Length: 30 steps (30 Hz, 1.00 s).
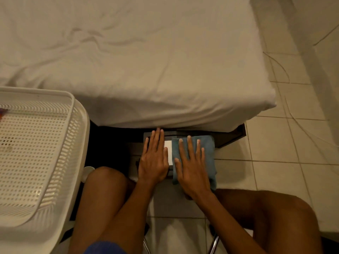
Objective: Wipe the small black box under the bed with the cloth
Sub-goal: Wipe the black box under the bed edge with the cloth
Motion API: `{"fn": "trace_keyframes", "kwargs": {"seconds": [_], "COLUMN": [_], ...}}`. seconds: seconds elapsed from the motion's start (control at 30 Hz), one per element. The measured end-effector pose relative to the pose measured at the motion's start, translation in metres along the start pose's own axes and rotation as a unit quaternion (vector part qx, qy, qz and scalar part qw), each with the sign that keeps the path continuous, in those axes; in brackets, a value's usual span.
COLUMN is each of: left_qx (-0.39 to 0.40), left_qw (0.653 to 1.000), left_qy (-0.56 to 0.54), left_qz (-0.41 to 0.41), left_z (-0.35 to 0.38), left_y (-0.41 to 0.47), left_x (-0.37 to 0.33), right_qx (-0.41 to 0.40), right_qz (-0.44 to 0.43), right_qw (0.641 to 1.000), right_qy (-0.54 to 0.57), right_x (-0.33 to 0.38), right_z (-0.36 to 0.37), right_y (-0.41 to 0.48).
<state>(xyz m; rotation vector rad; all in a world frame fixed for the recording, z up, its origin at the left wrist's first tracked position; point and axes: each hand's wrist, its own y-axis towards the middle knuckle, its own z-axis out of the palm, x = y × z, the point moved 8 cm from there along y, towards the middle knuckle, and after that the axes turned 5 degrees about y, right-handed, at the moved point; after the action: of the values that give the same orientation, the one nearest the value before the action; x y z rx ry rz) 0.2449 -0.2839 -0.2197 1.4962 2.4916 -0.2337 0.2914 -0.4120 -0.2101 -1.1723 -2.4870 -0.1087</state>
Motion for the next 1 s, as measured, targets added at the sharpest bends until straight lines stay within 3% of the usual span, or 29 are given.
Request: {"fn": "trace_keyframes", "kwargs": {"seconds": [0.2,0.8,1.0], "left_qx": [0.011,0.02,0.0], "left_qw": [1.0,1.0,1.0], "left_qy": [0.018,0.009,0.007], "left_qz": [-0.003,0.022,0.014], "left_z": [0.0,-0.008,-0.008], "left_y": [-0.005,0.014,0.005], "left_x": [0.008,0.011,0.012], "right_qx": [0.008,0.011,0.017], "right_qz": [-0.034,0.032,0.002], "right_qw": [0.999,0.998,0.998], "right_qy": [-0.003,0.053,0.057], "right_x": [0.007,0.001,-0.004], "right_z": [0.005,0.003,0.002], "right_y": [0.019,0.015,0.007]}}
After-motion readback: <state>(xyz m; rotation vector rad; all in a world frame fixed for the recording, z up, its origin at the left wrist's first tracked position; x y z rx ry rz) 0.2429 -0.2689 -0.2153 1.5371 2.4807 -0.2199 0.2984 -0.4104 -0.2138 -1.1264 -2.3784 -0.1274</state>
